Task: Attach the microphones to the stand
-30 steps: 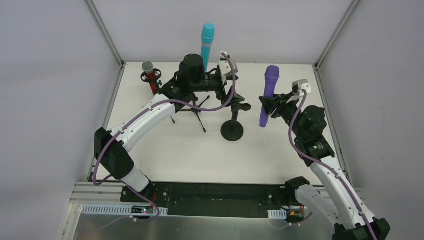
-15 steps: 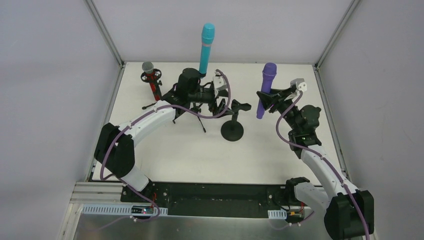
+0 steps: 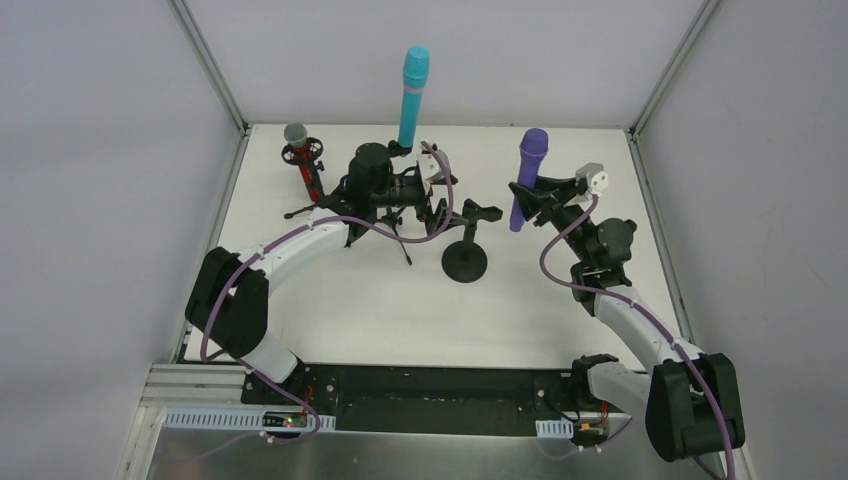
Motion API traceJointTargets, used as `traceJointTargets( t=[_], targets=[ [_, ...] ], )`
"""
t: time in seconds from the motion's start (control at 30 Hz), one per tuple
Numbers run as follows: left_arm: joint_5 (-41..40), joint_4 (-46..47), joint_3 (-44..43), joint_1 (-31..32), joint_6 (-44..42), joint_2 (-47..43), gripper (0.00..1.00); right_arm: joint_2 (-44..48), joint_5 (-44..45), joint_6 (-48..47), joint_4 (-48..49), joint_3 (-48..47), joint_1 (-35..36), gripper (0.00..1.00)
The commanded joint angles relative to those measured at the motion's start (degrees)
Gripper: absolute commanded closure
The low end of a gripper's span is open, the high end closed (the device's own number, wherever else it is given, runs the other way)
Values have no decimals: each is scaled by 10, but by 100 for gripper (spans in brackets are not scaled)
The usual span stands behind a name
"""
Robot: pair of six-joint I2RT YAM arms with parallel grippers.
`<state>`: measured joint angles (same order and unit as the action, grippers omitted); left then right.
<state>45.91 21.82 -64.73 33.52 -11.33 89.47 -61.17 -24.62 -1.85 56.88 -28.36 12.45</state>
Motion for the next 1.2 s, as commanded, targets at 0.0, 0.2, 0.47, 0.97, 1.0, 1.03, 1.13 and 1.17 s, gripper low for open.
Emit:
traceJointTargets(
  t=[0.0,0.2,0.47,0.97,1.0,1.03,1.13,1.17],
  targets=[
    [33,47,-5,-2,-5,-1,3,1,-23,-18,82,-6,-4,100],
    [131,42,-46,-9,7,43,8,-5,-36,-7,119,-3,-6,100],
    [148,70,-42,-10,20,63,1,-19,-56,17,178,12,-6,100],
    [158,98,-45,-9,20,86,11,-30,-82,48,196,7,-6,100],
    [159,99,-45,-9,20,87,11,-30,-82,48,196,6,-7,100],
    [157,99,-43,-9,16,87,11,-31,-83,49,196,5,-6,100],
    [145,99,-39,-9,5,86,15,-36,-87,53,197,2,-6,100],
    [146,98,-38,-9,-2,86,32,-40,-89,54,197,1,-6,100]
  ],
)
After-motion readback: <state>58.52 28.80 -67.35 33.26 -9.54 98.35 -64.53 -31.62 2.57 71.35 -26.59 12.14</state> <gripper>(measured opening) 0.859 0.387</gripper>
